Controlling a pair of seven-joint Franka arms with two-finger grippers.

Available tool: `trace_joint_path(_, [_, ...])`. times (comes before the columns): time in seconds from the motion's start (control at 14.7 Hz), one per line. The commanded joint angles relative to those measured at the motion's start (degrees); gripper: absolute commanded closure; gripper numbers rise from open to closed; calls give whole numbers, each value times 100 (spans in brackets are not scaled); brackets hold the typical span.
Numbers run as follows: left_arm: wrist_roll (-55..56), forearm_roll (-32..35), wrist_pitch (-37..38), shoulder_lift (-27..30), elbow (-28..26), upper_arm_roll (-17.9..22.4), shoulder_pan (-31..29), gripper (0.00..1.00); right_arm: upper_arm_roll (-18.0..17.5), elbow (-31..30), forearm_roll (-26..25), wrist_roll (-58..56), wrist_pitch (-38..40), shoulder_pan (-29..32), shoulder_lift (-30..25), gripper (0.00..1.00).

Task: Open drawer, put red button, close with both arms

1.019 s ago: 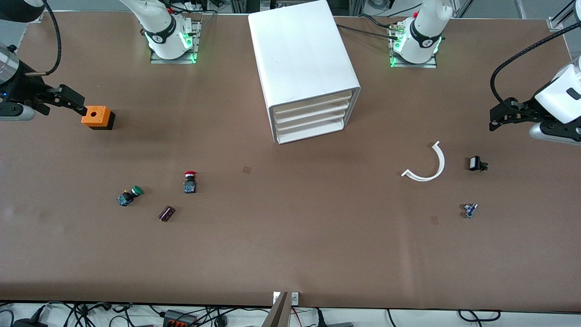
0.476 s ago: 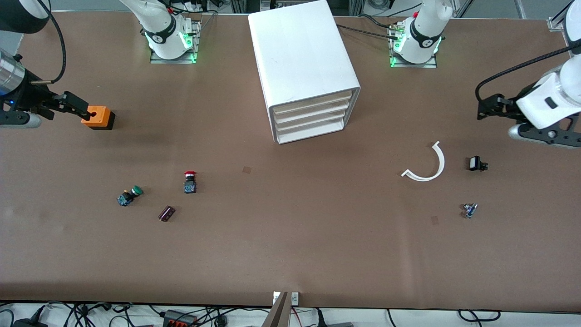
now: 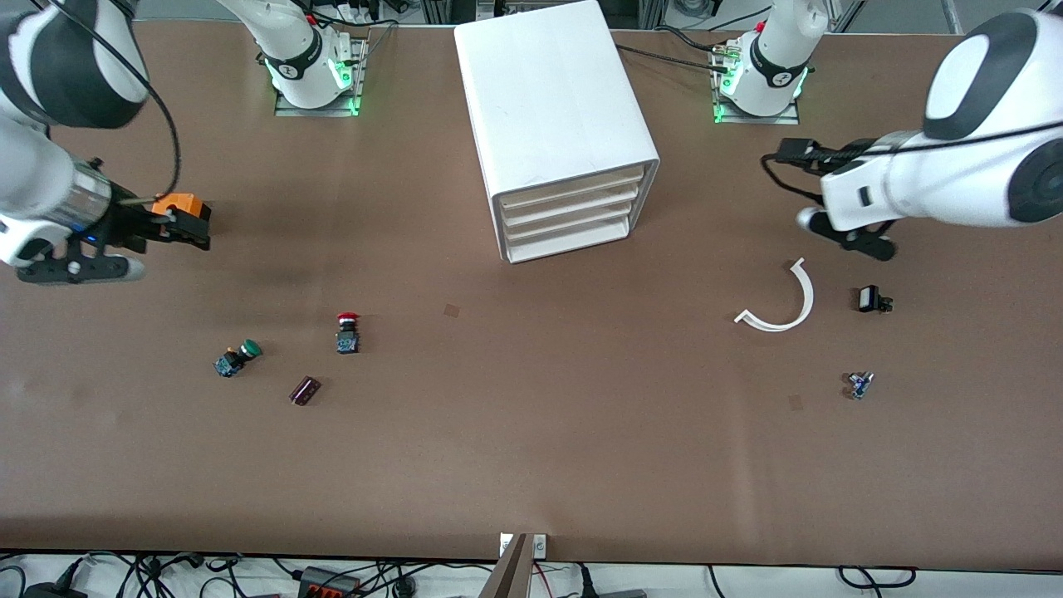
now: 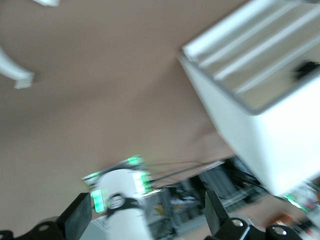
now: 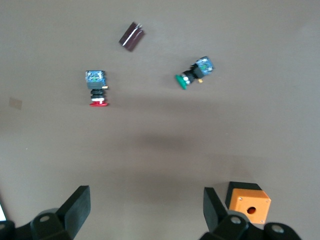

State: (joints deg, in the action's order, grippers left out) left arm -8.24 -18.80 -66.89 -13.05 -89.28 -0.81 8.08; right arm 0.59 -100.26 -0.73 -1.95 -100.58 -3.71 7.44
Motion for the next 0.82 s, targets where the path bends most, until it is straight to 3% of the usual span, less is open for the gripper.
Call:
trace_joint_path(0.0, [-117,-1089,-156,-697,33,2,-131,0,11,226,-15,46,57,-7,372,0])
trace_joint_path(0.14, [-378,-1423,-1041,-813,-342,-67,-35,0,20,278,-6,-24,21,11,670,0])
trace_joint_path(0.34, [-1500,-2695,-2413,-822,-1308,-332,-113,0,3,551,11,-33,12,-50,1065,0])
trace_joint_path(0.75, [-4253,-4456,-3629,-944,-2875,-507,-25,1,2,1174,240,46,-593,-499,2357,0])
